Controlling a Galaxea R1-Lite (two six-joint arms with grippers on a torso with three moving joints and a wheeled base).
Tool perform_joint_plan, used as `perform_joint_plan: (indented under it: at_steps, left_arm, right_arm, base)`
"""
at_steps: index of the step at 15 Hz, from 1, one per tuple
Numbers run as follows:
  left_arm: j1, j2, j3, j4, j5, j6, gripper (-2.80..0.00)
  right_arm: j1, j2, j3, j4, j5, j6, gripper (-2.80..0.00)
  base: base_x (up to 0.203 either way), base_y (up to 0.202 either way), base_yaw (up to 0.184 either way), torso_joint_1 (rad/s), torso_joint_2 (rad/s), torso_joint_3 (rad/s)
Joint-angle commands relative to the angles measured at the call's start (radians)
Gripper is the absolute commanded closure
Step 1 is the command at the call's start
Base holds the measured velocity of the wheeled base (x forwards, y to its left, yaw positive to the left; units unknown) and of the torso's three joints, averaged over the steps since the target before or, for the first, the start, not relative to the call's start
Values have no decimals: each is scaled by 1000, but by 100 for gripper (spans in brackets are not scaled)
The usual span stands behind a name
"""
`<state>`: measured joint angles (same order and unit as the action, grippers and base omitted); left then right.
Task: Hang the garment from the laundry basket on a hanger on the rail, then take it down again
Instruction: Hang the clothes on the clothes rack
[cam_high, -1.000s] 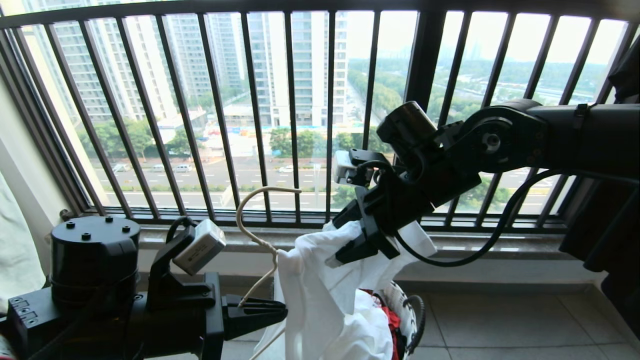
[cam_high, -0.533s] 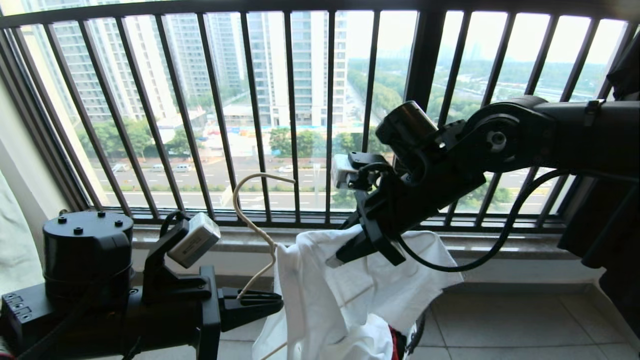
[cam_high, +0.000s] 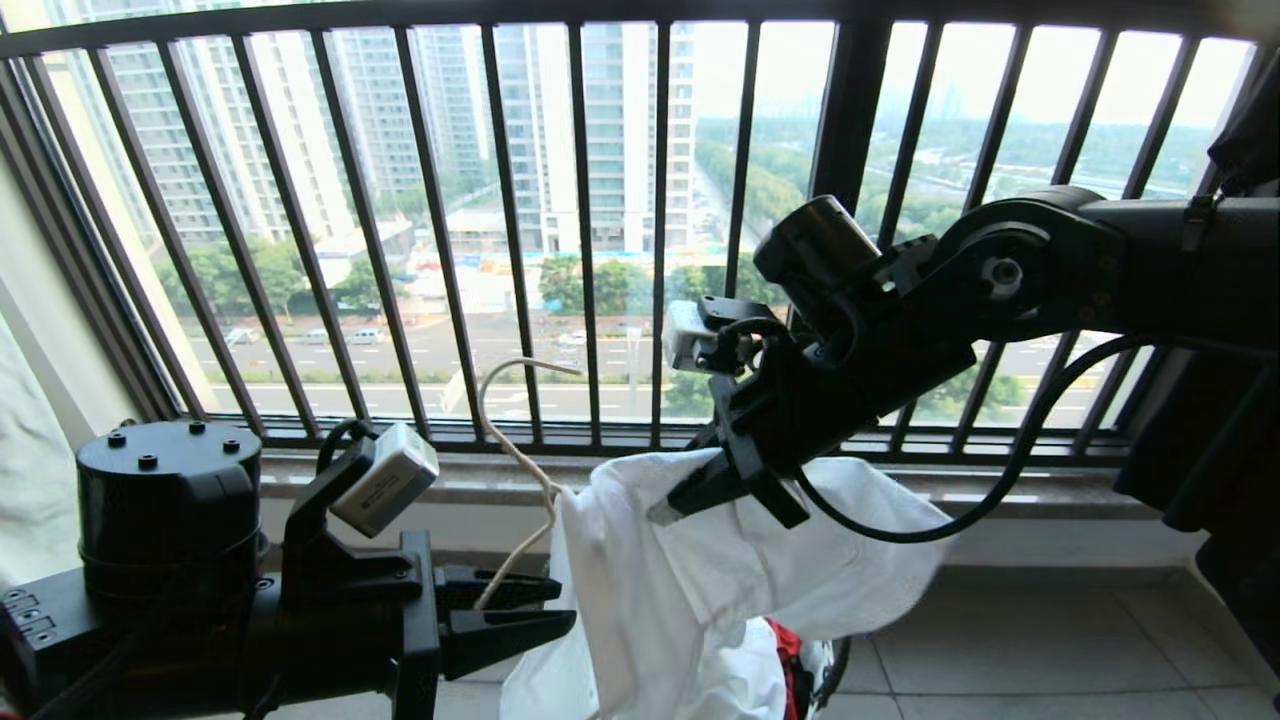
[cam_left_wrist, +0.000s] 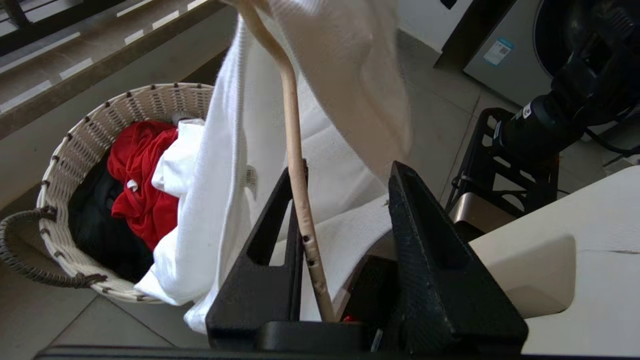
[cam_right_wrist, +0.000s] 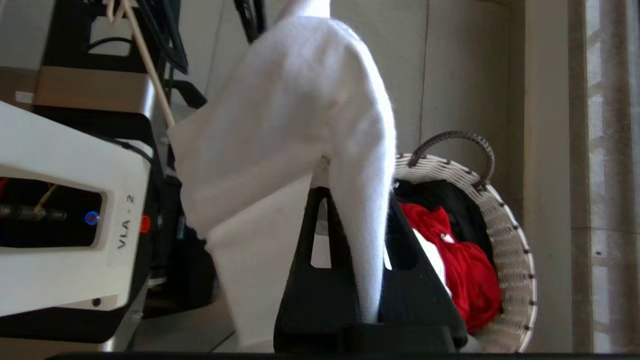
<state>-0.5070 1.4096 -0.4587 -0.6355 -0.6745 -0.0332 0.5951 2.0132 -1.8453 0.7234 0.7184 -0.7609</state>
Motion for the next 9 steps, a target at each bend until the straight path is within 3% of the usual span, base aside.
perform_joint_plan:
  at_steps: [1, 5, 9]
  left_arm:
    - [7, 1, -5, 0, 0, -2, -280]
    - [20, -34, -27, 3, 59, -2, -280]
    - [106, -80, -62, 6, 65, 1, -280]
  right_arm:
    - [0, -11, 5, 10, 5, -6, 0]
    - [-6, -43, 9, 21, 4, -6, 0]
    - [-23, -61, 8, 31, 4, -6, 0]
  base:
    - [0, 0, 0, 0, 0, 0]
    - [0, 0, 0, 0, 0, 0]
    - [0, 0, 0, 0, 0, 0]
